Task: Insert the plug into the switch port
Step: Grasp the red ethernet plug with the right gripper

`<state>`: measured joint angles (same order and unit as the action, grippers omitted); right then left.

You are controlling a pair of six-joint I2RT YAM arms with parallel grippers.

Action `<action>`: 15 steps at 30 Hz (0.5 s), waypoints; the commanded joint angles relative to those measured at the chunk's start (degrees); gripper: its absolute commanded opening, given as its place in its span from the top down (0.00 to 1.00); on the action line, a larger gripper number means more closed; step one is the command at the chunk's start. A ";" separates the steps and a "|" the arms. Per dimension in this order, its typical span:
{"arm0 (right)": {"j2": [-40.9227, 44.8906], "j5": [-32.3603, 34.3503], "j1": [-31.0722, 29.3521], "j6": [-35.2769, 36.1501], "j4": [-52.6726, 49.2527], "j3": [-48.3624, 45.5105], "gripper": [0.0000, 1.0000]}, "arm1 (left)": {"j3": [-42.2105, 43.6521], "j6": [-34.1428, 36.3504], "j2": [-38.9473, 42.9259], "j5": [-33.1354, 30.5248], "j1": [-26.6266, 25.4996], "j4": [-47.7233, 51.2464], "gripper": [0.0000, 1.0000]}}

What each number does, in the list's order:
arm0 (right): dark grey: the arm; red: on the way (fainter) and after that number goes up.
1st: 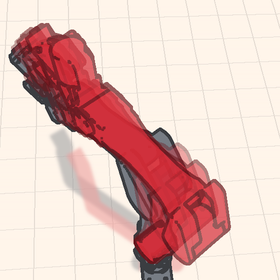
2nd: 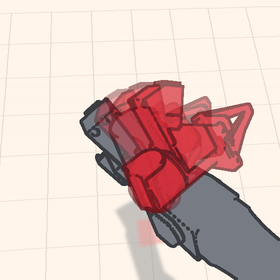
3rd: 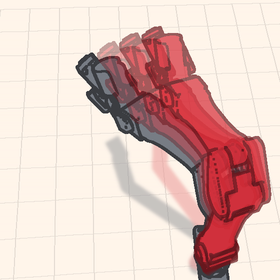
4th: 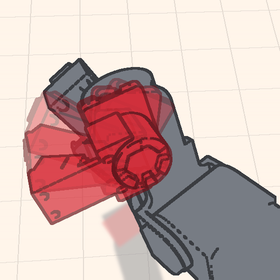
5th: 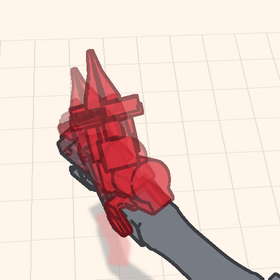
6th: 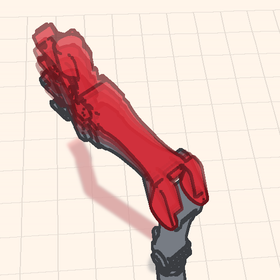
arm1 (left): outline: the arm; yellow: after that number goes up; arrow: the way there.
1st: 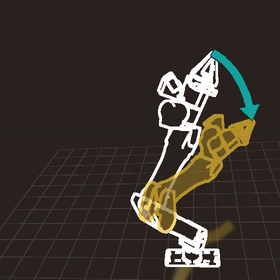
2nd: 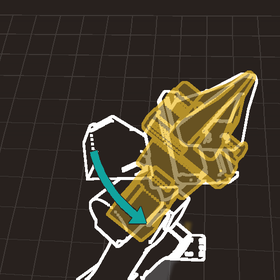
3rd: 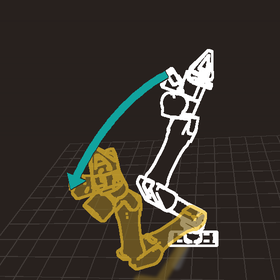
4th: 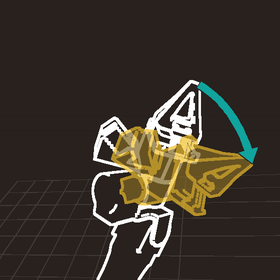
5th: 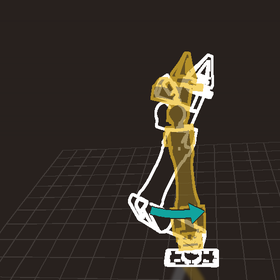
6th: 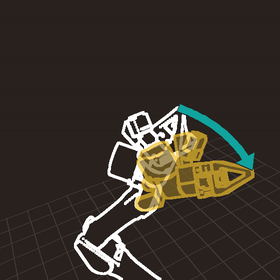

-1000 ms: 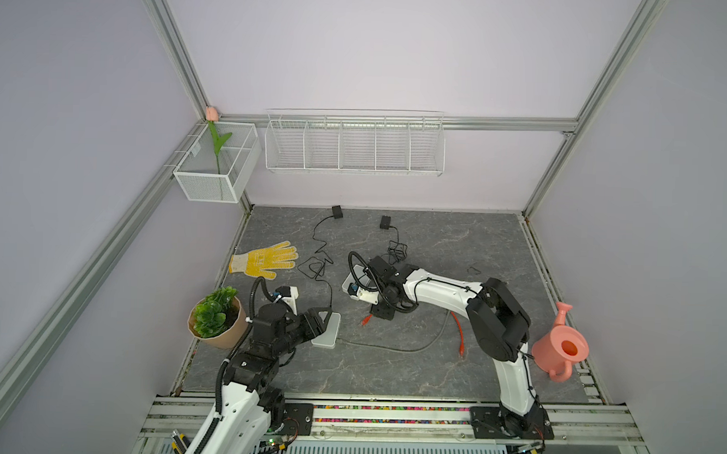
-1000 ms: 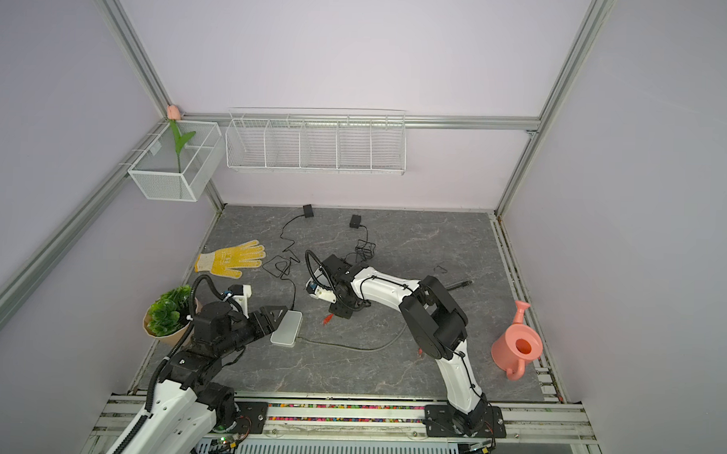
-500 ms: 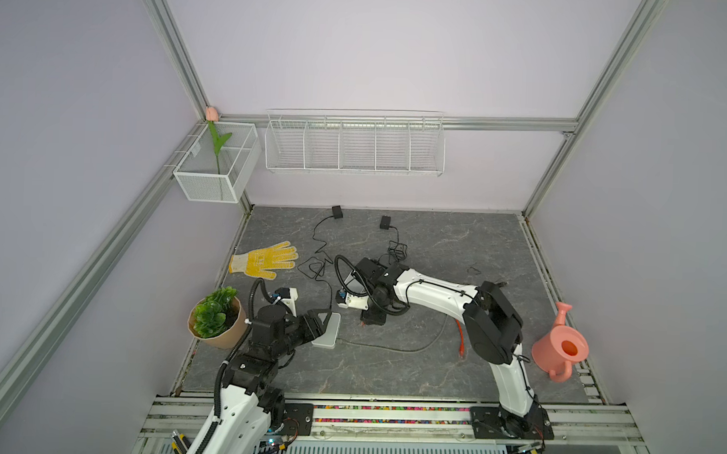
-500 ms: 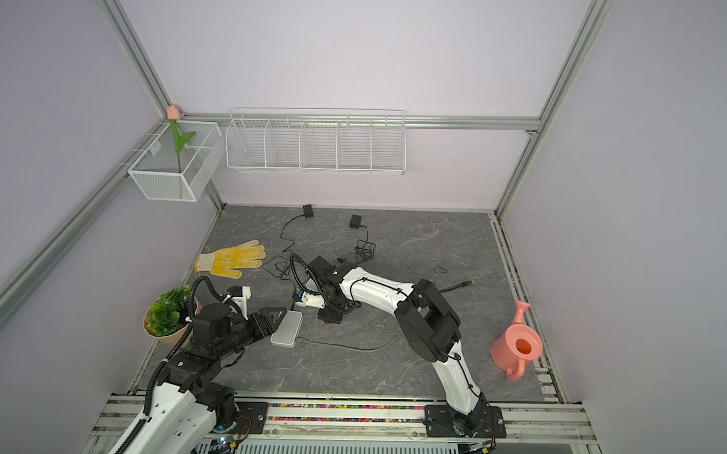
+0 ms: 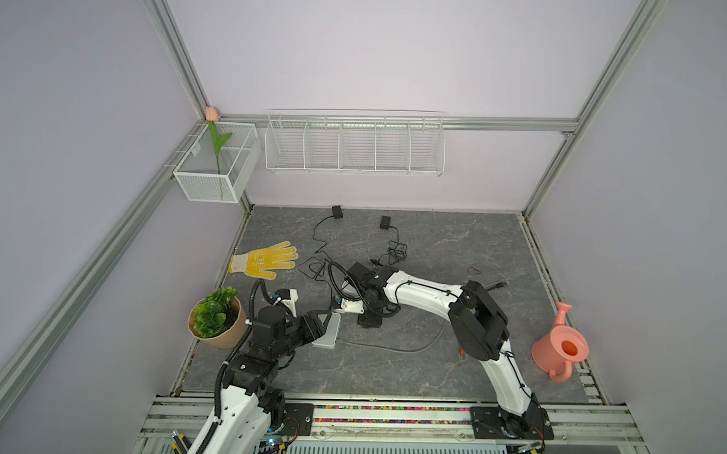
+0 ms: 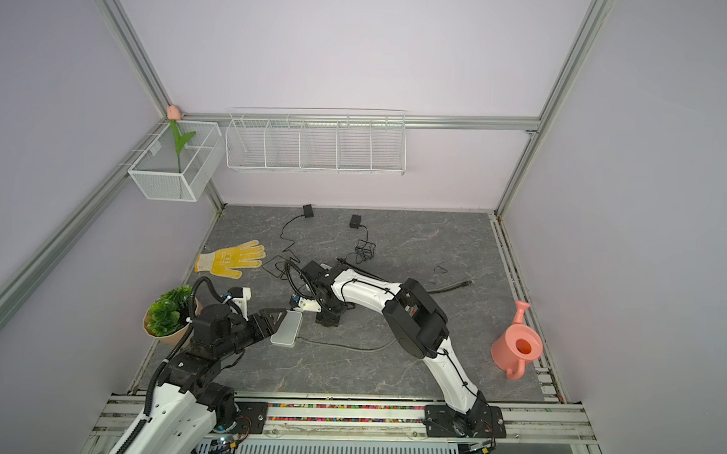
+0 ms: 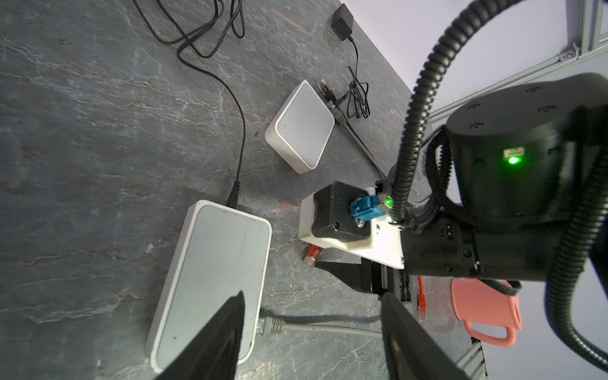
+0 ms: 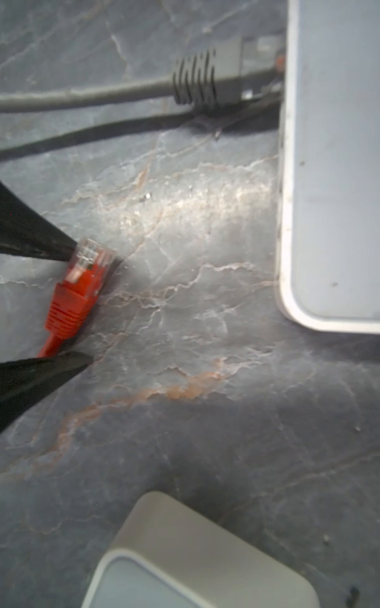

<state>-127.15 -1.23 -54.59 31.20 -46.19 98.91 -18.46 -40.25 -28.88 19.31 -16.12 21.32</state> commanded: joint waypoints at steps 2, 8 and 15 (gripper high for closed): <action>-2.63 0.65 -0.27 1.50 -2.58 1.05 0.55 | 0.27 0.68 -0.46 -1.10 0.47 -0.44 0.35; -2.40 1.84 0.03 0.06 -1.49 -0.89 0.65 | 0.42 0.35 -1.25 -2.52 0.56 -1.36 0.36; 0.06 1.37 0.52 -2.30 3.23 -5.25 0.78 | 1.91 0.33 -3.01 -3.39 0.74 -3.90 0.37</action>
<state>-126.28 -0.30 -54.48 30.09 -43.24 96.77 -18.00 -40.25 -31.14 17.39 -15.75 19.46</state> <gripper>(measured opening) 0.234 0.635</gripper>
